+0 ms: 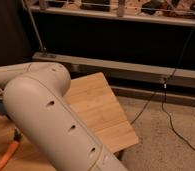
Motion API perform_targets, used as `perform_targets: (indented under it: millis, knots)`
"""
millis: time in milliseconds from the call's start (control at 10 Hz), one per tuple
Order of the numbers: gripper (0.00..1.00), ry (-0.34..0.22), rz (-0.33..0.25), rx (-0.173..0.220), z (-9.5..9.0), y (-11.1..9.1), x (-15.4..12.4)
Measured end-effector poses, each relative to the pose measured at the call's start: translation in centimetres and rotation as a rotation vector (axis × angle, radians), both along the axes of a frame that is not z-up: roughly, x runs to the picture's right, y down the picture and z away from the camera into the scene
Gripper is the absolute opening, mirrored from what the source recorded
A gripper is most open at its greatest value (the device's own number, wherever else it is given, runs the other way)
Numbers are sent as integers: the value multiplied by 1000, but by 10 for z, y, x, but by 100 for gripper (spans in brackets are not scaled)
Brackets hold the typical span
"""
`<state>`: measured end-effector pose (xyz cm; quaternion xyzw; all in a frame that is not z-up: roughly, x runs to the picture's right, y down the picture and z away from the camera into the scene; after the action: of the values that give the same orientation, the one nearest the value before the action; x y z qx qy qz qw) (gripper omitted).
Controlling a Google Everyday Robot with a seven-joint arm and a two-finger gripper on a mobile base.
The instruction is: Place the ceramic cup over the eraser
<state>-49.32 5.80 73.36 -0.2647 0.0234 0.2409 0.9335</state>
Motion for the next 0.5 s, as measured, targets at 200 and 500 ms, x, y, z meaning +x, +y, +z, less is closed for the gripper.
perform_targets:
  millis: [200, 500]
  knots:
    - [55, -8, 0, -12, 0, -1, 0]
    - [79, -26, -10, -31, -1, 0, 2]
